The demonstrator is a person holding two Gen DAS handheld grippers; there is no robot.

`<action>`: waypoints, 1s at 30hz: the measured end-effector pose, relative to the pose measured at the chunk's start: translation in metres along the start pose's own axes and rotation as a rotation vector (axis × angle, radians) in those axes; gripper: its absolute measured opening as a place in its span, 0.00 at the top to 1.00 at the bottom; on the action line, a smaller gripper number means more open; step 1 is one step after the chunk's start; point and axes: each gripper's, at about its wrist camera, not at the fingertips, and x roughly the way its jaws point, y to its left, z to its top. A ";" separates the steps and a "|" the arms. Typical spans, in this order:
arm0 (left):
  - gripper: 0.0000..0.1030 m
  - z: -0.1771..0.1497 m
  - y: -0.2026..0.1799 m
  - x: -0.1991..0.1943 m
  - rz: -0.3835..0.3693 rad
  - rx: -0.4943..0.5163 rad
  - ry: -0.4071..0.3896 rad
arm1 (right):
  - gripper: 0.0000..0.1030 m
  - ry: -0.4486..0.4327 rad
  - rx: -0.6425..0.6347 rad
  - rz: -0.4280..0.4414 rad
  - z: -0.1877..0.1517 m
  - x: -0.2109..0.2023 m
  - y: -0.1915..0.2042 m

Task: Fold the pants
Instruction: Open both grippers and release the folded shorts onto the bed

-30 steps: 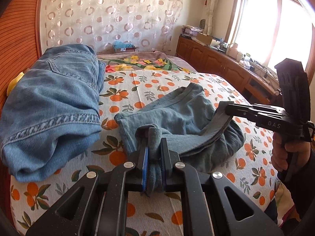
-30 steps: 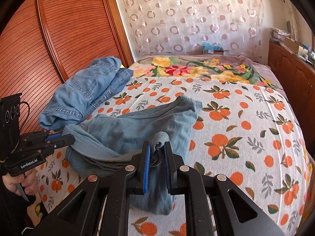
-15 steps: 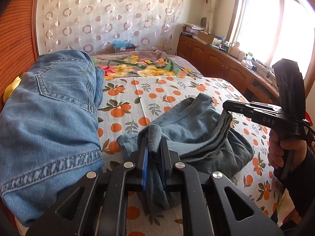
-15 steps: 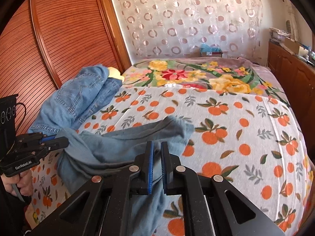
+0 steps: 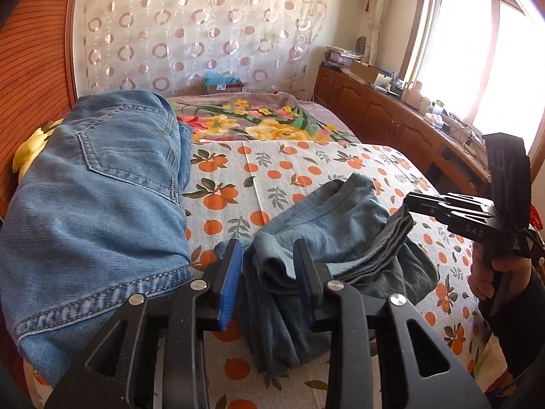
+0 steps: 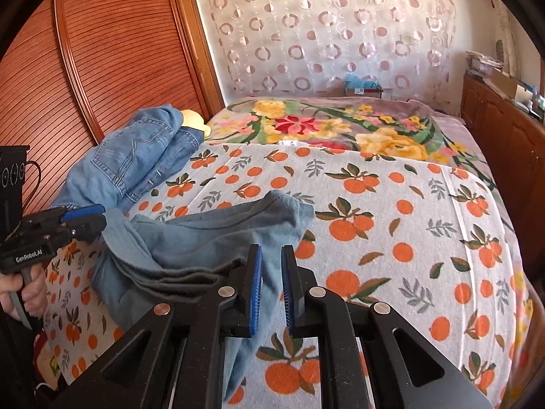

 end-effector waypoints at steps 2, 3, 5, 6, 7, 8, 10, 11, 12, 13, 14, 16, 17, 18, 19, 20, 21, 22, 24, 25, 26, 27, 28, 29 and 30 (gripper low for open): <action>0.61 -0.003 0.000 -0.004 -0.002 0.001 -0.003 | 0.76 -0.005 -0.002 -0.007 -0.004 -0.007 -0.001; 0.61 -0.005 0.000 -0.005 -0.002 -0.001 -0.003 | 0.70 -0.005 -0.002 -0.005 -0.006 -0.010 -0.001; 0.57 -0.010 0.000 -0.006 -0.007 -0.006 0.002 | 0.61 -0.001 -0.004 0.005 -0.010 -0.014 -0.001; 0.56 -0.012 -0.001 -0.006 -0.010 -0.008 0.005 | 0.58 0.004 -0.009 0.016 -0.011 -0.016 -0.001; 0.56 -0.014 -0.001 -0.005 -0.013 -0.009 0.008 | 0.58 0.012 -0.016 0.024 -0.013 -0.016 0.001; 0.56 -0.017 -0.002 -0.003 -0.018 -0.010 0.018 | 0.56 0.020 -0.026 0.028 -0.014 -0.015 0.003; 0.56 -0.021 -0.004 0.000 -0.024 -0.008 0.030 | 0.55 0.030 -0.042 0.031 -0.015 -0.013 0.005; 0.56 -0.022 -0.005 0.004 -0.029 -0.007 0.038 | 0.55 0.034 -0.047 0.035 -0.015 -0.012 0.006; 0.56 -0.022 -0.006 0.006 -0.032 -0.005 0.043 | 0.55 0.037 -0.051 0.040 -0.014 -0.010 0.006; 0.56 -0.021 -0.008 0.009 -0.039 -0.002 0.048 | 0.55 0.039 -0.054 0.043 -0.012 -0.007 0.006; 0.56 -0.020 -0.008 0.012 -0.048 -0.001 0.053 | 0.55 0.043 -0.058 0.046 -0.011 -0.005 0.007; 0.56 -0.018 -0.010 0.017 -0.047 -0.001 0.064 | 0.55 0.045 -0.063 0.054 -0.005 -0.001 0.006; 0.56 -0.016 -0.011 0.020 -0.050 0.005 0.066 | 0.55 0.044 -0.070 0.061 -0.003 0.001 0.007; 0.56 -0.015 -0.012 0.021 -0.050 0.009 0.066 | 0.55 0.043 -0.077 0.069 -0.001 0.002 0.007; 0.56 -0.014 -0.013 0.023 -0.049 0.013 0.066 | 0.55 0.041 -0.082 0.077 0.000 0.003 0.008; 0.56 -0.012 -0.013 0.027 -0.045 0.017 0.069 | 0.55 0.041 -0.088 0.089 0.002 0.005 0.007; 0.56 -0.011 -0.012 0.028 -0.045 0.018 0.070 | 0.55 0.047 -0.092 0.097 0.003 0.007 0.007; 0.56 -0.010 -0.011 0.030 -0.046 0.016 0.073 | 0.55 0.056 -0.096 0.102 0.003 0.010 0.006; 0.56 -0.009 -0.009 0.034 -0.049 0.014 0.075 | 0.56 0.073 -0.103 0.118 0.003 0.015 0.004; 0.57 -0.008 -0.009 0.035 -0.048 0.014 0.078 | 0.59 0.082 -0.104 0.123 0.003 0.017 0.002; 0.60 -0.008 -0.008 0.037 -0.048 0.016 0.080 | 0.66 0.092 -0.106 0.122 0.004 0.021 0.001; 0.63 -0.008 -0.008 0.038 -0.047 0.019 0.080 | 0.73 0.099 -0.108 0.118 0.004 0.024 0.000; 0.69 -0.008 -0.009 0.038 -0.047 0.023 0.082 | 0.76 0.105 -0.105 0.117 0.004 0.026 -0.001; 0.78 -0.008 -0.009 0.040 -0.051 0.029 0.086 | 0.81 0.109 -0.099 0.121 0.004 0.027 -0.003; 0.81 -0.008 -0.010 0.040 -0.055 0.032 0.088 | 0.83 0.106 -0.094 0.127 0.005 0.028 -0.004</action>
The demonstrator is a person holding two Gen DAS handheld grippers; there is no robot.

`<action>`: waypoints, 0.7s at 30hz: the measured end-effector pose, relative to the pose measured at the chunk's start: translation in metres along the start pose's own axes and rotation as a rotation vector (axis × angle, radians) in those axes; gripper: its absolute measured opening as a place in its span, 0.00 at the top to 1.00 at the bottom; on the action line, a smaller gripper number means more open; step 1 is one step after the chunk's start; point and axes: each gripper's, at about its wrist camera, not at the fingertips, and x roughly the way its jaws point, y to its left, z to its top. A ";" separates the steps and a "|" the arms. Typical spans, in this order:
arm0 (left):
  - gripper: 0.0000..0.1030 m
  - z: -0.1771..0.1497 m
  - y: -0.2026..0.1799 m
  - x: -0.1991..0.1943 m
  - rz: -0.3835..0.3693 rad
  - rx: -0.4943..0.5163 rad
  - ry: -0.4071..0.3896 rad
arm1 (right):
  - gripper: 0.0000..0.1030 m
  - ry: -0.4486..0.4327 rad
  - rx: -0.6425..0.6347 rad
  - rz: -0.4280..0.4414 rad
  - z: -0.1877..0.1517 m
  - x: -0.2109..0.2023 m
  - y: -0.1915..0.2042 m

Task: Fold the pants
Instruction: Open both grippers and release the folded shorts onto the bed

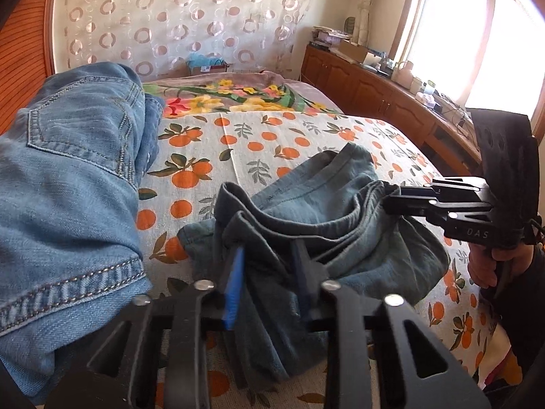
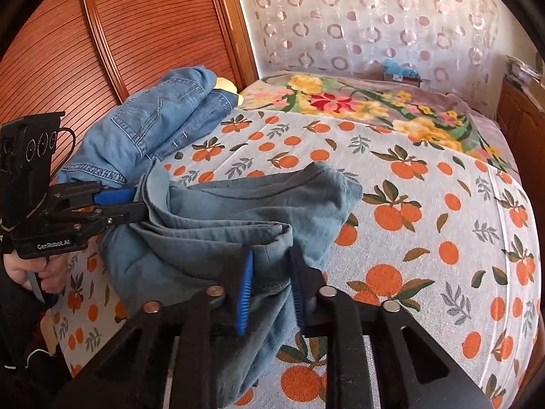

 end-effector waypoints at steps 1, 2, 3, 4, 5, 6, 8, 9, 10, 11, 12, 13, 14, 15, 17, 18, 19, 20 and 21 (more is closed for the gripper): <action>0.85 0.001 -0.001 0.000 -0.001 0.005 0.001 | 0.84 -0.006 0.001 0.004 0.001 -0.001 -0.001; 0.89 0.001 -0.002 0.000 0.002 0.014 -0.003 | 0.86 -0.015 0.000 0.002 0.001 -0.002 -0.002; 0.90 0.002 -0.003 -0.002 0.004 0.016 -0.008 | 0.86 -0.027 0.000 0.000 0.003 -0.003 -0.001; 0.92 0.003 -0.003 -0.003 0.007 0.015 -0.015 | 0.87 -0.040 0.000 -0.003 0.004 -0.005 0.000; 0.93 0.004 -0.003 -0.005 0.010 0.009 -0.028 | 0.87 -0.056 -0.001 -0.010 0.004 -0.008 0.001; 0.94 0.006 -0.002 -0.008 0.013 0.002 -0.046 | 0.87 -0.074 -0.003 -0.018 0.005 -0.011 0.002; 0.94 0.010 -0.002 -0.013 0.023 -0.006 -0.072 | 0.88 -0.115 -0.001 -0.031 0.005 -0.018 0.005; 0.94 0.013 -0.002 -0.014 0.033 -0.005 -0.079 | 0.88 -0.134 0.003 -0.034 0.005 -0.021 0.005; 0.94 0.014 -0.002 -0.014 0.043 -0.001 -0.081 | 0.88 -0.150 0.006 -0.039 0.006 -0.023 0.005; 0.94 0.016 -0.003 -0.014 0.050 0.002 -0.082 | 0.88 -0.164 0.008 -0.046 0.008 -0.025 0.005; 0.94 0.018 -0.003 -0.014 0.054 0.003 -0.084 | 0.88 -0.169 0.009 -0.052 0.008 -0.025 0.005; 0.94 0.019 -0.003 -0.013 0.057 0.004 -0.083 | 0.88 -0.172 0.009 -0.060 0.008 -0.024 0.006; 0.94 0.021 -0.003 -0.013 0.064 0.004 -0.084 | 0.88 -0.173 0.008 -0.070 0.009 -0.022 0.007; 0.94 0.023 -0.002 -0.012 0.069 0.004 -0.085 | 0.88 -0.172 0.009 -0.077 0.010 -0.020 0.007; 0.94 0.025 -0.002 -0.009 0.073 0.001 -0.088 | 0.88 -0.174 0.012 -0.091 0.013 -0.016 0.007; 0.94 0.026 -0.001 -0.008 0.076 -0.002 -0.088 | 0.88 -0.174 0.013 -0.097 0.015 -0.013 0.007; 0.94 0.027 0.000 -0.007 0.074 -0.006 -0.087 | 0.88 -0.172 0.013 -0.100 0.017 -0.009 0.006; 0.91 0.028 0.001 -0.006 0.074 -0.014 -0.083 | 0.88 -0.171 0.013 -0.107 0.019 -0.007 0.006; 0.90 0.028 0.002 -0.006 0.075 -0.020 -0.080 | 0.88 -0.167 0.012 -0.113 0.019 -0.004 0.006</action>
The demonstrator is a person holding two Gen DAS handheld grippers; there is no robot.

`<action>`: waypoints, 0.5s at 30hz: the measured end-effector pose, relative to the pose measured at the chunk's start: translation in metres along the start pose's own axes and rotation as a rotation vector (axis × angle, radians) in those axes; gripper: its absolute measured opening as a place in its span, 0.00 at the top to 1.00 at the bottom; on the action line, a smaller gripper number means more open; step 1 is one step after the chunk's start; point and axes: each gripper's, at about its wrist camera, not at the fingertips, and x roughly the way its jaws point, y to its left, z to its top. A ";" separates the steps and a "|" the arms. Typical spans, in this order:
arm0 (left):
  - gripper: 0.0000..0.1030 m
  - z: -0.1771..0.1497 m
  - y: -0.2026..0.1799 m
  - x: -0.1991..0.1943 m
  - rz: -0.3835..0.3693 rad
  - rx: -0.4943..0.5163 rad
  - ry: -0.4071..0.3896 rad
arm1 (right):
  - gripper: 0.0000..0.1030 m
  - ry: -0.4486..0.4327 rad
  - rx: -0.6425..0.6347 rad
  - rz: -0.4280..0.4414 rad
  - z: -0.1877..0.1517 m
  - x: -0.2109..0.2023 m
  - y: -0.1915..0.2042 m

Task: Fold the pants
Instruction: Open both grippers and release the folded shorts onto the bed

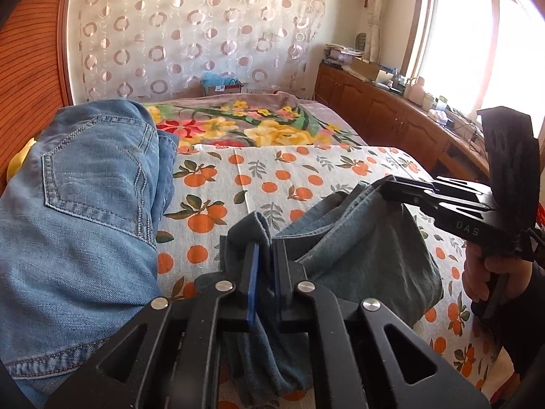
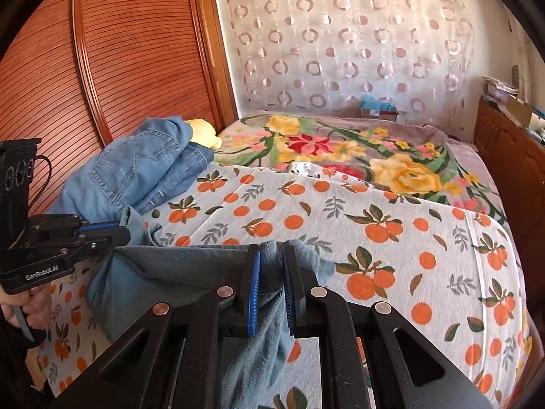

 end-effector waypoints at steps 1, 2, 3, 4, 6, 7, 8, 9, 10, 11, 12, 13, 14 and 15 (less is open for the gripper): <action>0.88 0.000 0.001 0.000 -0.003 -0.007 0.007 | 0.88 0.008 -0.002 -0.005 -0.001 0.002 -0.001; 0.82 -0.001 0.002 0.000 -0.006 -0.010 0.010 | 0.87 0.022 -0.005 -0.016 0.000 0.005 -0.003; 0.79 -0.002 0.003 -0.001 -0.006 -0.017 0.015 | 0.86 0.033 -0.005 -0.027 0.001 0.007 -0.004; 0.72 -0.003 0.003 -0.003 -0.003 -0.018 0.017 | 0.84 0.044 0.001 -0.037 0.001 0.009 -0.005; 0.59 -0.007 0.003 -0.008 -0.001 -0.017 0.012 | 0.79 0.061 0.022 -0.043 0.000 0.009 -0.007; 0.55 -0.010 0.002 -0.013 -0.008 -0.016 0.002 | 0.77 0.063 0.029 -0.044 0.002 0.008 -0.008; 0.55 -0.014 0.001 -0.017 -0.009 -0.013 -0.001 | 0.74 0.062 0.035 -0.049 0.001 0.004 -0.008; 0.55 -0.016 0.000 -0.019 -0.008 -0.010 0.002 | 0.71 0.062 0.038 -0.056 0.002 0.001 -0.008; 0.55 -0.020 -0.001 -0.021 -0.007 -0.004 0.006 | 0.71 0.062 0.040 -0.058 0.002 -0.003 -0.007; 0.55 -0.022 -0.002 -0.023 -0.010 0.000 0.009 | 0.69 0.062 0.040 -0.056 0.001 -0.006 -0.006; 0.55 -0.026 -0.003 -0.025 -0.013 0.003 0.013 | 0.65 0.065 0.039 -0.056 -0.001 -0.011 -0.004; 0.55 -0.029 -0.003 -0.026 -0.013 0.004 0.017 | 0.64 0.068 0.038 -0.059 -0.002 -0.014 -0.003; 0.55 -0.035 -0.003 -0.027 -0.011 0.004 0.025 | 0.62 0.071 0.038 -0.061 -0.006 -0.020 -0.001; 0.55 -0.038 -0.003 -0.028 -0.009 0.002 0.030 | 0.59 0.075 0.040 -0.056 -0.011 -0.026 0.001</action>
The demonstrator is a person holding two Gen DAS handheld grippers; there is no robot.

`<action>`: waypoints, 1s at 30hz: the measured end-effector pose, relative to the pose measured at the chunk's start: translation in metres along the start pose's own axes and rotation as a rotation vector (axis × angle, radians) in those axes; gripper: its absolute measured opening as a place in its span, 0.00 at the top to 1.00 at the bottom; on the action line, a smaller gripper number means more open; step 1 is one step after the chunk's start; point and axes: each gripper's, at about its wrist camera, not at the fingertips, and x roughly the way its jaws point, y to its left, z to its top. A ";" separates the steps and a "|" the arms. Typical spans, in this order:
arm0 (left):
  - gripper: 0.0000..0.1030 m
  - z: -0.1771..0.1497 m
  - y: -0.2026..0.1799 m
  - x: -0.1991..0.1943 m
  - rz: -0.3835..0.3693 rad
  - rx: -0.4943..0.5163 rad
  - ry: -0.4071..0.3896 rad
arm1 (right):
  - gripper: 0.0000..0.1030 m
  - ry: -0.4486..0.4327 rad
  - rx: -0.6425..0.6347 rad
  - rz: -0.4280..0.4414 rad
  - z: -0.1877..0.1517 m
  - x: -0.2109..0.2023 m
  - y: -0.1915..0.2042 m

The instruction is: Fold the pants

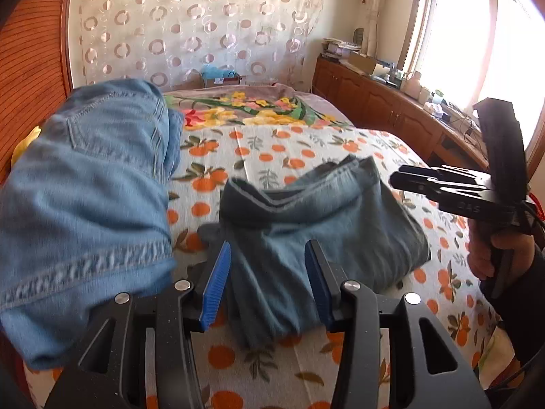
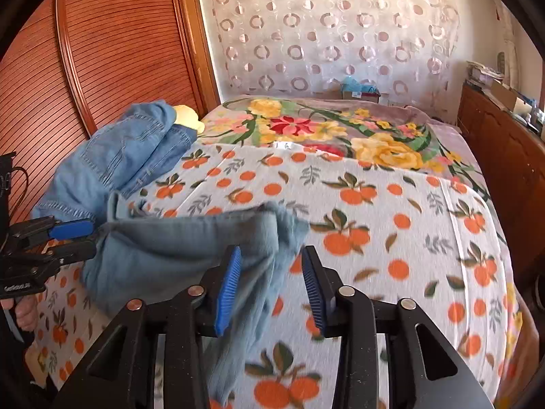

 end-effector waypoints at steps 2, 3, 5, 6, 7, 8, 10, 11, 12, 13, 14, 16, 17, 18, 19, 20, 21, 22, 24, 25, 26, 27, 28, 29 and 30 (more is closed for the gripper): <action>0.55 -0.009 0.002 0.000 -0.002 -0.009 0.015 | 0.56 0.022 0.005 0.019 -0.010 -0.008 0.003; 0.55 -0.013 0.002 0.001 -0.005 -0.009 0.025 | 0.56 0.032 0.006 0.024 -0.017 -0.011 0.005; 0.55 -0.021 0.000 0.003 -0.006 -0.001 0.041 | 0.56 0.050 0.005 0.035 -0.028 -0.018 0.010; 0.55 -0.025 -0.001 0.005 -0.001 0.001 0.051 | 0.56 0.059 0.009 0.046 -0.033 -0.020 0.013; 0.55 -0.027 -0.001 0.005 0.002 0.001 0.056 | 0.56 0.067 0.016 0.057 -0.037 -0.022 0.014; 0.55 -0.030 -0.001 0.006 0.003 0.001 0.062 | 0.56 0.071 0.020 0.063 -0.040 -0.024 0.014; 0.55 -0.033 0.000 0.008 0.008 0.001 0.072 | 0.56 0.078 0.020 0.079 -0.046 -0.028 0.017; 0.55 -0.034 0.000 0.010 0.014 0.001 0.081 | 0.56 0.085 0.018 0.082 -0.048 -0.028 0.018; 0.55 -0.035 0.000 0.011 0.015 0.002 0.086 | 0.56 0.091 0.018 0.080 -0.050 -0.027 0.019; 0.55 -0.036 -0.001 0.011 0.014 0.005 0.089 | 0.56 0.093 0.018 0.082 -0.051 -0.029 0.018; 0.55 -0.036 -0.001 0.011 0.016 0.009 0.090 | 0.56 0.095 0.017 0.087 -0.052 -0.029 0.018; 0.55 -0.037 0.000 0.011 0.014 0.008 0.091 | 0.56 0.103 0.010 0.100 -0.053 -0.030 0.020; 0.55 -0.037 0.000 0.011 0.012 0.007 0.089 | 0.56 0.109 0.006 0.107 -0.053 -0.030 0.020; 0.55 -0.038 0.001 0.011 0.009 0.006 0.086 | 0.56 0.116 0.003 0.113 -0.053 -0.029 0.020; 0.55 -0.039 0.001 0.011 0.007 0.005 0.083 | 0.56 0.121 0.001 0.117 -0.056 -0.026 0.019; 0.58 -0.039 0.002 0.011 0.001 0.005 0.080 | 0.56 0.130 -0.001 0.121 -0.057 -0.024 0.019; 0.60 -0.039 0.002 0.011 -0.002 0.004 0.078 | 0.56 0.137 -0.006 0.122 -0.058 -0.023 0.019; 0.66 -0.040 0.005 0.009 -0.006 0.003 0.076 | 0.56 0.128 -0.011 0.118 -0.059 -0.023 0.019; 0.74 -0.040 0.006 0.007 -0.025 0.009 0.073 | 0.75 0.128 -0.001 0.129 -0.060 -0.023 0.018; 0.76 -0.041 0.007 0.007 -0.028 0.010 0.073 | 0.79 0.123 0.009 0.139 -0.060 -0.024 0.017; 0.81 -0.041 0.006 0.005 -0.031 0.013 0.069 | 0.86 0.110 0.013 0.137 -0.061 -0.025 0.017; 0.82 -0.042 0.005 0.004 -0.031 0.017 0.066 | 0.87 0.101 0.013 0.134 -0.061 -0.027 0.017; 0.84 -0.042 0.005 0.002 -0.026 0.019 0.063 | 0.88 0.095 0.010 0.130 -0.063 -0.030 0.018; 0.86 -0.043 0.004 -0.002 -0.025 0.019 0.055 | 0.89 0.091 0.007 0.121 -0.064 -0.032 0.019; 0.86 -0.044 0.003 -0.005 -0.027 0.020 0.051 | 0.89 0.086 0.004 0.115 -0.065 -0.034 0.021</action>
